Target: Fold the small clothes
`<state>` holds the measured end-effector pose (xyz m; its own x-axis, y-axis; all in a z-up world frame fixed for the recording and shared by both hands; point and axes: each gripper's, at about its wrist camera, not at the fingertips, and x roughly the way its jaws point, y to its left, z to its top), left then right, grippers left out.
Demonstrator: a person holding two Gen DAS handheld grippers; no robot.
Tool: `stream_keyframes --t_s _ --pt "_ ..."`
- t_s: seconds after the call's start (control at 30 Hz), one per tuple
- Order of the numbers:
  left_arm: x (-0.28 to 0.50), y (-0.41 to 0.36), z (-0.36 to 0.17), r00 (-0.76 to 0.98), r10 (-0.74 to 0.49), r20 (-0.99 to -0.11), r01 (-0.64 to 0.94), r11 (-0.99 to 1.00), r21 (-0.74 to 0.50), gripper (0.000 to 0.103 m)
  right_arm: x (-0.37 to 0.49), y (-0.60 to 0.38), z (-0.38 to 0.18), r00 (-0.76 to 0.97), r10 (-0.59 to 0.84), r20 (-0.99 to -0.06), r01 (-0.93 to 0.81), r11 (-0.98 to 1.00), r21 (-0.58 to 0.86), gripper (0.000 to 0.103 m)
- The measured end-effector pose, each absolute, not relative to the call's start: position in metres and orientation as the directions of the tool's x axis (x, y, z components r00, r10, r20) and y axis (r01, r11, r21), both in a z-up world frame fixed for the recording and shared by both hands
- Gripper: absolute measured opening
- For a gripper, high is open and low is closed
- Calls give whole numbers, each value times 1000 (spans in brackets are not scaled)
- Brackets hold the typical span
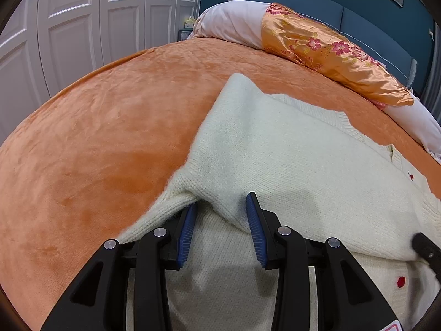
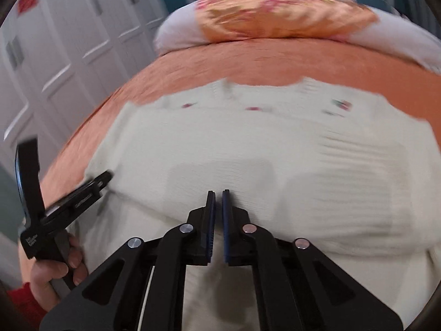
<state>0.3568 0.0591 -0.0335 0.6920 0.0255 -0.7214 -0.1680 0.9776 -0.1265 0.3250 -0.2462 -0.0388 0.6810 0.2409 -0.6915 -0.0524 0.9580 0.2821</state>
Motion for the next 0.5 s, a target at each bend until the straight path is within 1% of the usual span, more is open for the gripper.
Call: stream_keyframes --t_s 0.07,0.1,0.17,0.23,0.27,0.3,0.33,0.37,0.4,0.43,0.47,0.5 --pt "356 59 -33 695 23 -719 -167 978 -129 37 315 -269 -41 693 225 -685 -6 952 307 0" --pt "356 59 -33 696 24 -718 -166 978 -129 37 310 -288 -43 696 246 -675 18 933 359 0" --pt "354 60 -33 696 26 -717 -166 978 -127 37 300 -306 -37 711 241 -660 68 911 406 0" --pt "355 60 -33 697 26 -717 -167 978 -126 37 295 -319 -26 749 182 -637 125 905 406 9" --pt "354 60 -33 696 26 -717 -167 978 -126 37 292 -324 -22 765 163 -623 144 899 413 18" --pt "355 60 -33 696 27 -718 -167 978 -125 37 293 -333 -21 778 142 -612 176 886 429 40" --pt "355 60 -33 695 28 -718 -167 978 -123 37 294 -339 -24 776 124 -618 206 877 434 52" --pt "354 60 -33 696 28 -718 -167 978 -123 37 300 -341 -30 761 115 -639 233 870 434 58" --pt "354 60 -34 695 29 -718 -167 978 -122 37 311 -343 -42 722 127 -680 251 868 428 57" --pt "353 59 -34 695 30 -718 -168 978 -121 37 323 -342 -49 699 128 -703 257 873 415 53" --pt "353 59 -34 695 31 -718 -168 978 -121 37 326 -338 -48 702 104 -705 254 888 384 43" --pt "353 59 -34 695 31 -718 -168 978 -121 37 330 -335 -41 710 131 -692 213 897 388 16"
